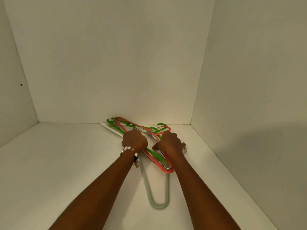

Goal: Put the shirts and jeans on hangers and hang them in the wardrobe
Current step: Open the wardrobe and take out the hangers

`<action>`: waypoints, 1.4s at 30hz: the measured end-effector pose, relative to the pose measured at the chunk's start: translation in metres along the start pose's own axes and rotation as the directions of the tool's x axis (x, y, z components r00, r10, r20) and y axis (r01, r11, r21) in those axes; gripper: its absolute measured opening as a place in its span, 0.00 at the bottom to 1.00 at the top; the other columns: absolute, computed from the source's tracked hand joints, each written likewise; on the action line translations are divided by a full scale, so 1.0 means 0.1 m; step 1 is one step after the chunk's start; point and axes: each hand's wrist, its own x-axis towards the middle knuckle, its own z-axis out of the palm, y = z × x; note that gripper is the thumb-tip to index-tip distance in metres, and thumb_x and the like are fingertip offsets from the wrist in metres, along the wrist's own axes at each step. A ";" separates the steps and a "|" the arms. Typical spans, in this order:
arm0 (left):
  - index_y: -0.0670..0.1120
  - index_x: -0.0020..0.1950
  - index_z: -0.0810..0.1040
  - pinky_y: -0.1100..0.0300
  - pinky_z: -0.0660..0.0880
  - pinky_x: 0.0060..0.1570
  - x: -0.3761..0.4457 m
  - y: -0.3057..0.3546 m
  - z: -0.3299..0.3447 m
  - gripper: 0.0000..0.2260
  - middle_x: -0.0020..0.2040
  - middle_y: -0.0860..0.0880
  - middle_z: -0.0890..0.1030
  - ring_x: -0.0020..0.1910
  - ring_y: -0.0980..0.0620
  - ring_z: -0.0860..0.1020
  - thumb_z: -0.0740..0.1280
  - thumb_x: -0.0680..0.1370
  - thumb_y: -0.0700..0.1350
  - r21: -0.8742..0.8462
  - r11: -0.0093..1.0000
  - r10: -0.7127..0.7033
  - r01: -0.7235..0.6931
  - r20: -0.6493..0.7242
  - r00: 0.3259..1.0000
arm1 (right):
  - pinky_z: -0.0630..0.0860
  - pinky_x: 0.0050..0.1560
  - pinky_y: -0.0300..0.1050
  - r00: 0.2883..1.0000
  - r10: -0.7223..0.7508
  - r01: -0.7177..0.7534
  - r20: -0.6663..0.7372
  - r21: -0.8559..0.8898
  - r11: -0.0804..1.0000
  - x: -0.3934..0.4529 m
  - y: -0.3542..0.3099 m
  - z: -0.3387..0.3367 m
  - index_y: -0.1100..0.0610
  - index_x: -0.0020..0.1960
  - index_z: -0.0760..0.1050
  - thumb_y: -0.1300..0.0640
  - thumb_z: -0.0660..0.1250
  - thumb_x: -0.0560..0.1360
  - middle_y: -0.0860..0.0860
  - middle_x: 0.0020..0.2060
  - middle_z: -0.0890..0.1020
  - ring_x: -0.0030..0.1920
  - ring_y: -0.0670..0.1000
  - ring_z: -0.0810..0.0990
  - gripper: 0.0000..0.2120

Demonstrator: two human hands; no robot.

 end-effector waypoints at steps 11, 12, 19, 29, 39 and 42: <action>0.40 0.44 0.79 0.43 0.78 0.52 0.06 -0.19 -0.24 0.02 0.41 0.42 0.77 0.41 0.43 0.77 0.67 0.74 0.37 -0.612 0.748 -0.070 0.257 0.311 0.948 | 0.64 0.62 0.54 0.991 0.109 -0.123 0.078 0.201 0.972 -0.07 0.04 -0.01 0.56 0.56 0.71 0.48 0.70 0.72 0.53 0.56 0.77 0.60 0.57 0.74 0.18; 0.39 0.38 0.75 0.42 0.79 0.46 0.03 -0.16 -0.26 0.04 0.37 0.42 0.73 0.36 0.43 0.75 0.67 0.73 0.35 -0.638 0.688 -0.162 0.344 0.327 0.931 | 0.65 0.61 0.52 0.993 0.090 -0.106 0.081 0.227 0.968 -0.08 0.05 0.01 0.55 0.54 0.71 0.48 0.68 0.72 0.53 0.56 0.78 0.59 0.57 0.75 0.16; 0.36 0.45 0.73 0.49 0.79 0.31 -0.10 -0.09 -0.31 0.02 0.40 0.40 0.78 0.36 0.44 0.81 0.61 0.75 0.32 -0.848 0.198 -0.131 0.492 0.475 0.870 | 0.73 0.56 0.49 0.990 -0.094 0.106 -0.102 0.127 0.986 -0.26 -0.04 0.08 0.59 0.59 0.72 0.53 0.68 0.73 0.57 0.56 0.78 0.58 0.58 0.75 0.17; 0.47 0.40 0.70 0.70 0.58 0.18 -0.53 -0.09 -0.66 0.08 0.25 0.52 0.61 0.16 0.58 0.59 0.64 0.79 0.44 -0.920 -0.200 0.055 0.338 0.334 0.941 | 0.82 0.43 0.46 0.985 -0.011 -0.108 0.173 0.664 0.740 -0.99 0.10 -0.22 0.67 0.64 0.68 0.63 0.72 0.69 0.60 0.51 0.81 0.44 0.55 0.82 0.26; 0.45 0.34 0.73 0.66 0.69 0.23 -1.65 0.06 -1.13 0.11 0.25 0.52 0.71 0.19 0.56 0.68 0.70 0.75 0.45 -0.905 -0.017 0.359 0.425 0.391 0.848 | 0.74 0.29 0.42 0.955 0.240 0.015 -0.173 0.839 0.544 -2.53 0.64 -0.48 0.68 0.46 0.79 0.67 0.68 0.71 0.60 0.38 0.82 0.30 0.52 0.77 0.05; 0.47 0.33 0.70 0.67 0.67 0.23 -2.10 0.09 -1.10 0.13 0.22 0.53 0.69 0.18 0.56 0.65 0.68 0.75 0.46 -0.847 0.004 0.441 0.531 0.479 0.759 | 0.73 0.30 0.44 0.879 0.372 0.004 -0.299 0.783 0.622 -3.13 1.01 -0.52 0.66 0.44 0.79 0.61 0.73 0.69 0.56 0.32 0.79 0.25 0.51 0.75 0.09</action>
